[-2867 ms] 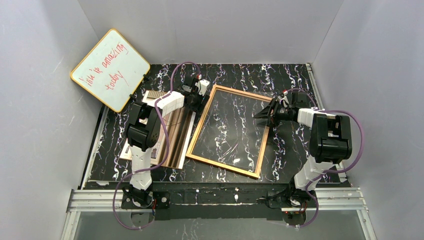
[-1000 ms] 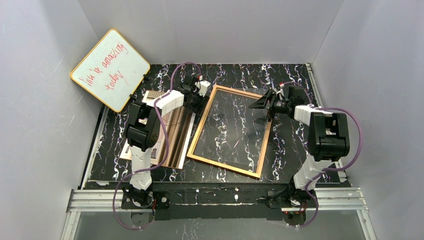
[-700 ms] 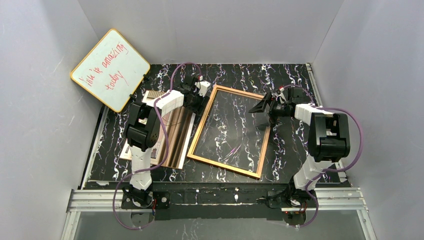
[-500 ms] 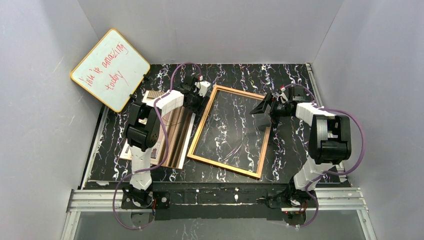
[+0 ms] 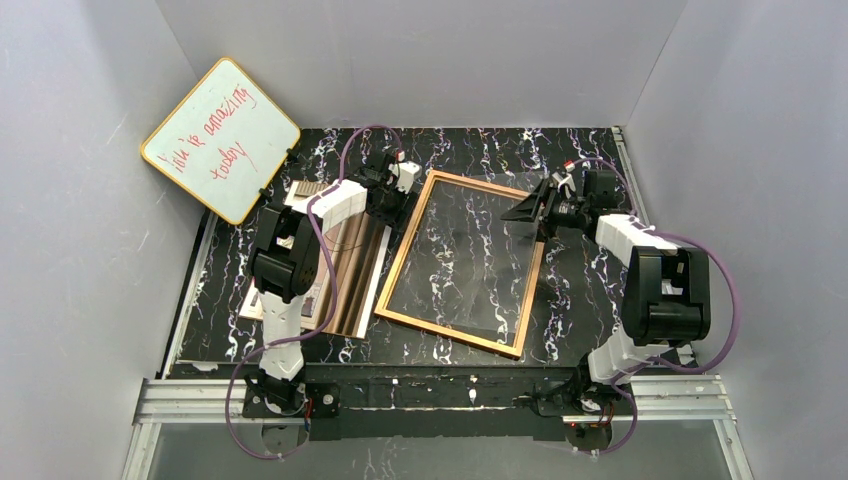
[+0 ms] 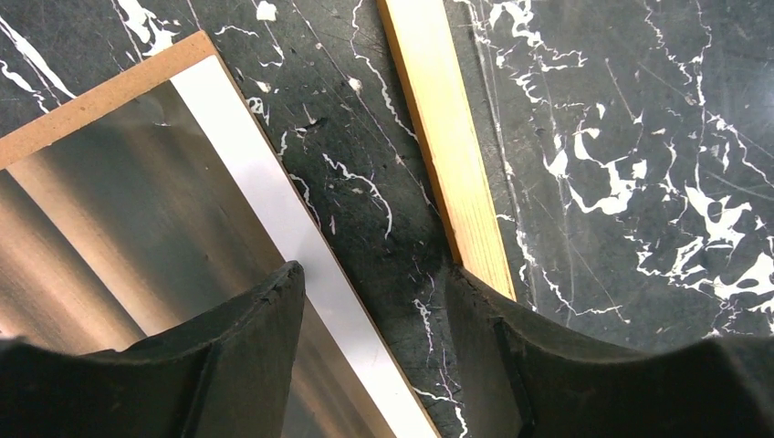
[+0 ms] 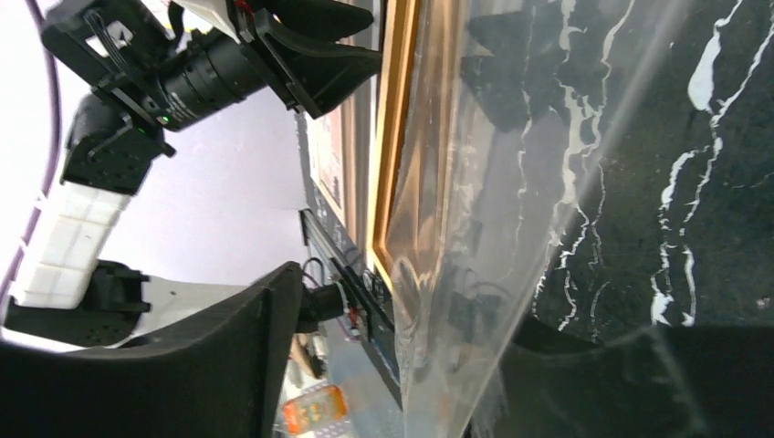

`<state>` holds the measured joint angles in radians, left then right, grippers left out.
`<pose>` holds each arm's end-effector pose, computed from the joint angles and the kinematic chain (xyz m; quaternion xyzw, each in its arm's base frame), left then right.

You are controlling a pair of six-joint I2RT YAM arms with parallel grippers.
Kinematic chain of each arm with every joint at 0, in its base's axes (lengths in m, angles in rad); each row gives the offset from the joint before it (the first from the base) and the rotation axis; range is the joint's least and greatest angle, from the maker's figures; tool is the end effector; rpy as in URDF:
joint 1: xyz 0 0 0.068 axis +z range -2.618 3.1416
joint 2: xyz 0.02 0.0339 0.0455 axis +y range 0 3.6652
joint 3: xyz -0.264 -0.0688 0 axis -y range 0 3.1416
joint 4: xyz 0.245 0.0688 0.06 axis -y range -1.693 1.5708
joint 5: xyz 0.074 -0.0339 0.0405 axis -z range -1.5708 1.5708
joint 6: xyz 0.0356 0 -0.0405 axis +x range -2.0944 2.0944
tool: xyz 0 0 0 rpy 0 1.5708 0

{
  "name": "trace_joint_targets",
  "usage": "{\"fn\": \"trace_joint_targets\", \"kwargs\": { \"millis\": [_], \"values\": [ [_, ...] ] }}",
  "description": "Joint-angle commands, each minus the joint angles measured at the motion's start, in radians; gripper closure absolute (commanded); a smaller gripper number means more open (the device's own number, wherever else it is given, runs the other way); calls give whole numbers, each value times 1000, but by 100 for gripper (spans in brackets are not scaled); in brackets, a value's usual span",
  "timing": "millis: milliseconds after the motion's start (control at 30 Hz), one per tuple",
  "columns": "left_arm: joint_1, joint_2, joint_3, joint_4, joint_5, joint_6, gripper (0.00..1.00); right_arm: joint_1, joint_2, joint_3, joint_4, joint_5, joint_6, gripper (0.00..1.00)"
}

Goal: Put the photo into the frame
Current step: Place the photo frame item in the photo frame.

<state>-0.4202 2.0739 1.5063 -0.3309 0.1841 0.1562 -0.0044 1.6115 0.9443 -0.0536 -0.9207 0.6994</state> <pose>0.4119 -0.1912 0.1784 0.2963 0.8926 -0.1293 0.3142 0.3322 0.0269 0.2098 0.1094 0.8293 0.5063 0.2095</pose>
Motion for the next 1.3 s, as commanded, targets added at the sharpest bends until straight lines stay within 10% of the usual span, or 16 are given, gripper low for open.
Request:
{"fn": "trace_joint_targets", "kwargs": {
  "millis": [0, 200, 367, 733, 1000, 1267],
  "values": [
    [-9, -14, 1, -89, 93, -47, 45, 32, -27, -35, 163, -79, 81, 44],
    [-6, -19, 60, -124, 111, -64, 45, 41, -32, 32, 102, -76, 61, 96],
    [-6, -51, 95, -153, 124, -64, 41, 40, -73, 133, -47, -64, -32, 98],
    [30, -149, 236, -325, 114, 96, 2, 30, -144, 246, -16, -75, 71, 98],
    [43, -275, 369, -531, 183, 210, 2, 24, -145, 223, 205, 29, 229, 99],
    [-68, -620, 93, -395, 103, 511, 2, 59, -235, 116, 503, 371, 536, 99]
  ]
}}
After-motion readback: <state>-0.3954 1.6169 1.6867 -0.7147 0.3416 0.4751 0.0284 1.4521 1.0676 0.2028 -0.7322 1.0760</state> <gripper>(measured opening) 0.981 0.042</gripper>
